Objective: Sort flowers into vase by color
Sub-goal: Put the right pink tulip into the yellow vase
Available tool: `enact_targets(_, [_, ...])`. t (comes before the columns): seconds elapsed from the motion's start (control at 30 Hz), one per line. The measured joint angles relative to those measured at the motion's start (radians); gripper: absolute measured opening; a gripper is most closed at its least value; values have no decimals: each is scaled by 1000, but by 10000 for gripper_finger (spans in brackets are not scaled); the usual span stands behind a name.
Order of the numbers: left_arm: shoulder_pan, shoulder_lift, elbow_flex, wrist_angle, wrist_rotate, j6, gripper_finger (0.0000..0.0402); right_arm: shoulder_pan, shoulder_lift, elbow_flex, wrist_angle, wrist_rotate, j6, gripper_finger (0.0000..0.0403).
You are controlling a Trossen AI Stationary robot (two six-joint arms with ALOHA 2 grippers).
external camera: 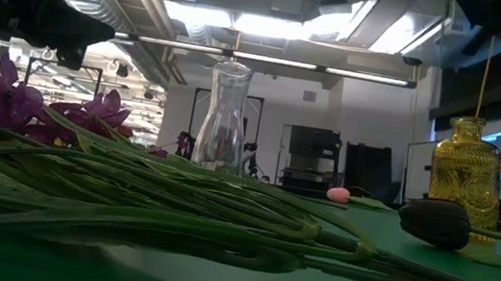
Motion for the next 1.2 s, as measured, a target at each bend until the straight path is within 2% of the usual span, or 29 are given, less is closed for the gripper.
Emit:
enact_targets(0.23, [0,0,0,0,0,0,0,241,273,141,0,120,-161,0])
enact_targets(0.37, [0,0,0,0,0,0,0,379,446,237,-4,129,-185,0])
enact_targets(0.5, [0,0,0,0,0,0,0,513,546,305,4,135,-240,0])
enact_targets(0.6, [0,0,0,0,0,0,0,616,581,307,-37,199,-266,0])
enact_targets(0.67, [0,0,0,0,0,0,0,685,579,303,-86,290,-313,0])
enact_targets(0.77, [0,0,0,0,0,0,0,800,544,274,-127,492,-394,0])
enact_targets(0.87, [0,0,0,0,0,0,0,897,484,242,-123,615,-461,0])
enact_targets(0.93, [0,0,0,0,0,0,0,950,412,215,-116,668,-509,0])
enact_targets(1.03, [0,0,0,0,0,0,0,1006,305,167,-22,686,-582,0])
enact_targets(1.2, [0,0,0,0,0,0,0,1019,184,93,-31,744,-616,0])
